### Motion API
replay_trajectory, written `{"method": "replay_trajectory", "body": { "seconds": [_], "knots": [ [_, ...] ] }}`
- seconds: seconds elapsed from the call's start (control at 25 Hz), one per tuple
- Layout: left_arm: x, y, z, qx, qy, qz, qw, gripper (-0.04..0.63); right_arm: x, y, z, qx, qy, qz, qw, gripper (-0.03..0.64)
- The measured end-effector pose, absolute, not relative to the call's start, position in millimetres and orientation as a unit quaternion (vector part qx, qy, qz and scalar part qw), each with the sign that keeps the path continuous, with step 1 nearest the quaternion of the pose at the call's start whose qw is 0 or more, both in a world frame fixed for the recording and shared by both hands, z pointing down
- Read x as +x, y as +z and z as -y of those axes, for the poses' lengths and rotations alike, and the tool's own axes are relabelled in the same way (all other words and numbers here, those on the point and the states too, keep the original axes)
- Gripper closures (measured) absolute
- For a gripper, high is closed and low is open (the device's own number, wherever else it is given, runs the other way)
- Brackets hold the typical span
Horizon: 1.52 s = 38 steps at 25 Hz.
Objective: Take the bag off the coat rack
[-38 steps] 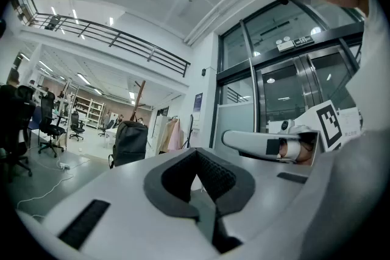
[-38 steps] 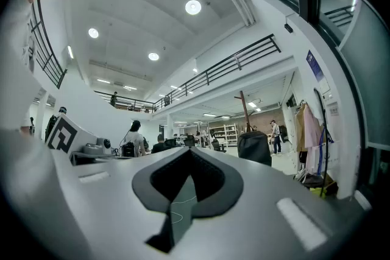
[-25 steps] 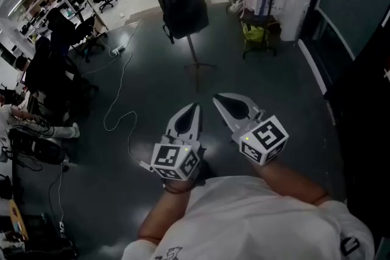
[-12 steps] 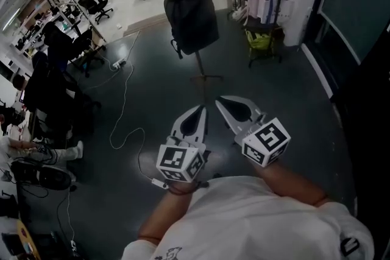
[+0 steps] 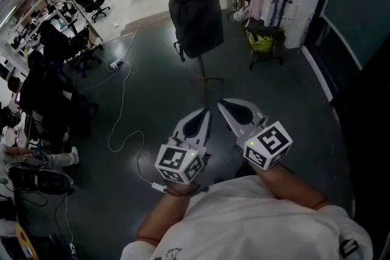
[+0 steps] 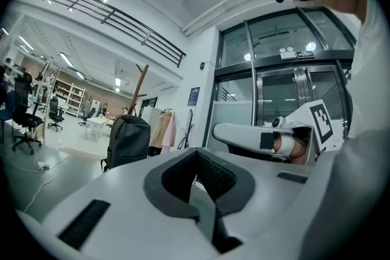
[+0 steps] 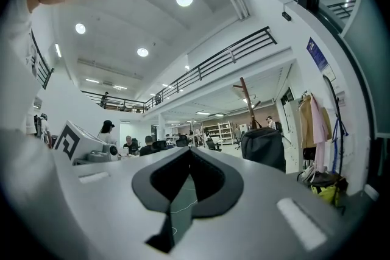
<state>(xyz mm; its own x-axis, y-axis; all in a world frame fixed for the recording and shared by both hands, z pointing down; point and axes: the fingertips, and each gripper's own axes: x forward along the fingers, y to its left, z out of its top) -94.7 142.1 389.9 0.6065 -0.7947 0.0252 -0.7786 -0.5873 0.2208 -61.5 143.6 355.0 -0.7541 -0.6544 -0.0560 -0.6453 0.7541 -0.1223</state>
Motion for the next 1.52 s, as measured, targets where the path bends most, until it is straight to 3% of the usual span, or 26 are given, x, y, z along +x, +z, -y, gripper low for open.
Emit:
{"method": "replay_trajectory", "body": {
  "seconds": [0.44,1.08,1.52],
  "knots": [
    [-93.4,396.4,-44.0,0.876,-0.064,0.462,0.120,0.594,-56.9,363.1,-37.6,-0.317,-0.042,-0.946,0.044,0.614],
    [-28.0,387.1,137.8,0.858,-0.063,0.499,0.100,0.594,6.6,357.2,149.8,-0.264,-0.036,-0.963,0.047,0.614],
    [-75.7,389.2,246.3,0.851,-0.055,0.510,0.112,0.594,-39.1,368.1,248.0,-0.264,-0.053,-0.963,0.028,0.614]
  ]
}}
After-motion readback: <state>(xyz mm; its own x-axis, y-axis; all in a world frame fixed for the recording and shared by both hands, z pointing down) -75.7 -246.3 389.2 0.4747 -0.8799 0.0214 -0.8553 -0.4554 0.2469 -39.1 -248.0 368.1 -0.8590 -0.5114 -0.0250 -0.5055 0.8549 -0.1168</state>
